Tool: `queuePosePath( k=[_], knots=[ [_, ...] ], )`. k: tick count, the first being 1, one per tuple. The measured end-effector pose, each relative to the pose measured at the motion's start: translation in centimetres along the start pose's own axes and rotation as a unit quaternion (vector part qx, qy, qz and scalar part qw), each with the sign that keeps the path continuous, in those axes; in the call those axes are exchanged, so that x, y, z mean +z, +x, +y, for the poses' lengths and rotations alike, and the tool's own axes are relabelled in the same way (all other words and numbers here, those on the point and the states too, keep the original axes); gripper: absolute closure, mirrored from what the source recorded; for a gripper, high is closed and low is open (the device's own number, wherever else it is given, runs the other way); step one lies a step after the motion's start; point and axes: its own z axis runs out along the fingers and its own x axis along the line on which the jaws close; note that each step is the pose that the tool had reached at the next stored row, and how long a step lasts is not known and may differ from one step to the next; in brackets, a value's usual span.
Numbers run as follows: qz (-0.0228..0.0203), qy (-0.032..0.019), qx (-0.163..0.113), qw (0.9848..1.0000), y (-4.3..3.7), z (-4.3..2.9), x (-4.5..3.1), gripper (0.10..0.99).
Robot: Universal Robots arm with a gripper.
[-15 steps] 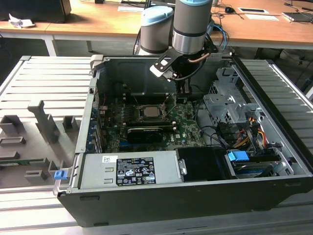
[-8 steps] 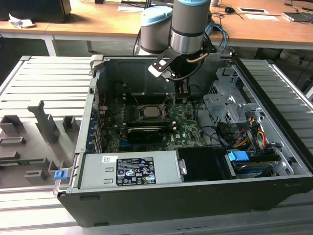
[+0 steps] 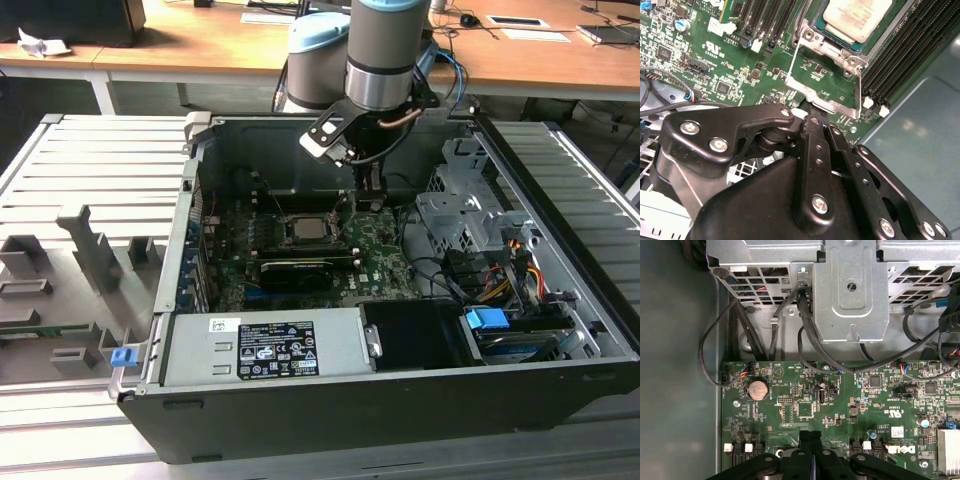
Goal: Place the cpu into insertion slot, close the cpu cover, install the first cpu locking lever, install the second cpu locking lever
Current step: 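Close the cpu cover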
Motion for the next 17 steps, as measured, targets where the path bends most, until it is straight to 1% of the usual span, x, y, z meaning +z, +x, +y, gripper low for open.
queuePosePath(
  k=[3, 9, 12, 13, 17],
  knots=[
    [0.0000, 0.0000, 0.000, 1.0000, 0.00, -0.31, -0.02, 0.980],
    [0.0000, 0.0000, 0.000, 1.0000, -0.02, -1.48, -0.08, 0.980],
    [0.0000, 0.0000, 0.000, 1.0000, -0.02, -1.87, -0.11, 0.980],
    [0.0000, 0.0000, 0.000, 1.0000, -0.02, -2.21, -0.12, 0.980],
    [0.0000, 0.0000, 0.000, 1.0000, -0.03, -2.86, -0.14, 0.980]
  ],
)
